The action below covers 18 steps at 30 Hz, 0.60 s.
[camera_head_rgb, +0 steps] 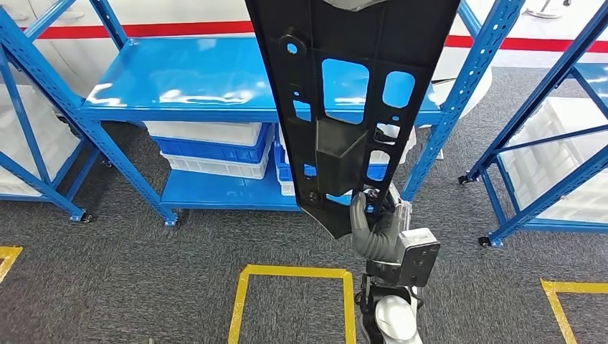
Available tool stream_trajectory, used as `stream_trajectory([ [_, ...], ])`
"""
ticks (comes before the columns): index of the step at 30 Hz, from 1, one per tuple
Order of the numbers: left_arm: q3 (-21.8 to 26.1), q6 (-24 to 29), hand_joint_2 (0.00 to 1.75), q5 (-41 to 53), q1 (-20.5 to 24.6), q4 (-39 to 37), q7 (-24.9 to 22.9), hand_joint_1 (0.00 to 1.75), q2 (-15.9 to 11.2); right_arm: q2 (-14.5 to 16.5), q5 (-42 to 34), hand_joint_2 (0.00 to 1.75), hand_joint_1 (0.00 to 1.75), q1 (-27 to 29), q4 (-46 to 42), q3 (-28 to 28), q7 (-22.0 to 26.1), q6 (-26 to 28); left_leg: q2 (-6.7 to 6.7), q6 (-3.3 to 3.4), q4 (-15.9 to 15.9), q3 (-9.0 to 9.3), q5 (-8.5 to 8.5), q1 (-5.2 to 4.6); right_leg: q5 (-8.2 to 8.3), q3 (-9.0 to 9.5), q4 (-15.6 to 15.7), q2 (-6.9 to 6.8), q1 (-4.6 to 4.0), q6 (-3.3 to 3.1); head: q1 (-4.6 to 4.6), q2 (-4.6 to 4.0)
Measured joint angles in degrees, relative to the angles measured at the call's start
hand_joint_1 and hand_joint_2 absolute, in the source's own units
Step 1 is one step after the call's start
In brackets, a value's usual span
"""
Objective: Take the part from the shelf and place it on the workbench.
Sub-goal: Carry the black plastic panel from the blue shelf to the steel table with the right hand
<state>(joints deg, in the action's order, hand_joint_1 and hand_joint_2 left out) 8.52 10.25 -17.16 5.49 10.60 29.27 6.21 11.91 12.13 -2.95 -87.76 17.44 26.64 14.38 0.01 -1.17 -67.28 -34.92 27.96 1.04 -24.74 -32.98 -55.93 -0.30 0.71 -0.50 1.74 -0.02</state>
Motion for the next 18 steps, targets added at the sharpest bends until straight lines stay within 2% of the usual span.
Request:
stream_trajectory([
  [1,0.00,-0.01,1.75,0.00,0.14,0.08,0.01,0.00,0.01,0.06,0.00,1.75,1.75,0.02,-0.07,-0.11,0.00,0.00,-0.09,0.21,4.35,3.22,0.10,-0.02,0.26,-0.57,-0.42,0.00,-0.08,0.30,-0.02,0.00],
  [2,0.00,-0.04,1.75,0.00,0.31,0.16,0.01,0.00,0.02,0.11,0.01,1.75,1.75,0.04,-0.14,-0.22,0.01,0.00,-0.18,0.48,7.71,5.52,0.67,-0.13,0.56,-0.92,-0.71,-0.05,-0.16,0.68,-0.07,0.00],
  [3,0.00,-0.08,1.75,0.00,0.46,0.23,0.01,0.00,0.04,0.16,0.03,1.75,1.75,0.04,-0.21,-0.32,0.01,-0.01,-0.26,0.80,9.81,6.80,1.35,-0.32,0.89,-1.13,-0.86,-0.12,-0.20,1.07,-0.09,0.00],
  [4,0.00,-0.11,1.75,0.00,0.53,0.26,-0.01,0.00,0.06,0.20,0.05,1.75,1.75,0.05,-0.26,-0.41,0.02,-0.02,-0.27,1.24,10.63,7.11,1.49,-0.57,1.31,-1.25,-0.83,-0.19,-0.22,1.51,-0.15,0.00],
  [6,0.01,-0.14,1.75,0.01,0.59,0.26,-0.09,0.00,0.15,0.25,0.19,1.75,1.75,0.09,-0.26,-0.59,0.03,-0.14,0.00,2.44,11.04,6.29,0.45,-0.65,1.51,-1.89,-1.02,-0.19,-0.26,2.20,-0.19,0.00],
  [7,0.02,-0.12,1.75,0.09,0.65,0.27,-0.17,0.00,0.20,0.27,0.28,1.75,1.75,0.12,-0.27,-0.69,0.04,-0.25,0.18,3.13,11.27,5.71,-0.30,-0.61,0.41,-2.62,-2.03,-0.11,-0.28,2.18,-0.29,0.00],
  [8,0.02,-0.09,1.75,0.18,0.72,0.29,-0.26,0.00,0.24,0.27,0.43,1.75,1.75,0.13,-0.27,-0.80,0.05,-0.39,0.35,3.65,11.49,4.97,-1.10,-0.54,-1.60,-3.61,-4.11,-0.03,-0.33,1.92,-0.41,0.00],
  [10,0.02,-0.20,1.75,0.34,0.86,0.36,-0.46,0.00,0.27,0.26,0.83,1.75,1.75,0.20,-0.28,-1.03,0.10,-0.67,0.49,4.17,11.45,3.22,-2.57,-0.64,-6.88,-5.75,-11.19,0.06,-0.22,1.29,-0.66,0.00],
  [11,0.02,-0.32,1.75,0.35,0.90,0.38,-0.56,0.00,0.27,0.25,1.09,1.75,1.75,0.28,-0.28,-1.15,0.13,-0.76,0.53,4.19,11.39,2.23,-3.31,-0.70,-8.47,-6.36,-14.79,0.08,-0.18,1.41,-0.71,0.00],
  [12,0.02,-0.47,1.75,0.35,0.93,0.39,-0.66,0.00,0.28,0.24,1.30,1.75,1.75,0.37,-0.28,-1.26,0.15,-0.80,0.58,4.19,11.32,1.23,-4.04,-0.76,-8.84,-6.34,-17.24,0.08,-0.15,1.83,-0.73,0.00],
  [13,0.02,-0.57,1.75,0.35,0.96,0.40,-0.75,0.00,0.28,0.23,1.48,1.75,1.75,0.45,-0.32,-1.34,0.16,-0.81,0.62,4.11,11.24,0.26,-4.74,-0.82,-8.07,-5.47,-17.90,0.09,-0.14,2.42,-0.74,0.00],
  [14,0.02,-0.61,1.75,0.35,1.01,0.41,-0.84,0.00,0.27,0.22,1.59,1.75,1.75,0.51,-0.39,-1.42,0.16,-0.81,0.63,3.98,11.15,-0.66,-5.41,-0.86,-6.69,-3.55,-16.36,0.09,-0.13,2.93,-0.74,0.00],
  [15,0.02,-0.64,1.75,0.35,1.09,0.45,-0.92,0.00,0.27,0.23,1.64,1.75,1.75,0.52,-0.52,-1.48,0.15,-0.81,0.61,3.80,11.02,-1.44,-6.04,-0.89,-5.54,-0.74,-13.00,0.08,-0.14,3.16,-0.74,0.00],
  [17,0.02,-0.67,1.75,0.35,1.30,0.63,-1.11,0.00,0.26,0.33,1.71,1.75,1.75,0.43,-1.01,-1.57,0.11,-0.81,0.54,3.28,10.81,-2.61,-7.31,-1.06,-5.58,5.95,-3.62,0.12,-0.41,2.69,-0.69,0.00],
  [18,0.02,-0.76,1.75,0.35,1.42,0.71,-1.22,0.00,0.25,0.40,1.74,1.75,1.75,0.41,-1.28,-1.62,0.08,-0.81,0.51,3.00,10.92,-2.87,-8.01,-1.12,-6.04,7.86,-0.33,0.18,-0.59,2.34,-0.64,0.00],
])
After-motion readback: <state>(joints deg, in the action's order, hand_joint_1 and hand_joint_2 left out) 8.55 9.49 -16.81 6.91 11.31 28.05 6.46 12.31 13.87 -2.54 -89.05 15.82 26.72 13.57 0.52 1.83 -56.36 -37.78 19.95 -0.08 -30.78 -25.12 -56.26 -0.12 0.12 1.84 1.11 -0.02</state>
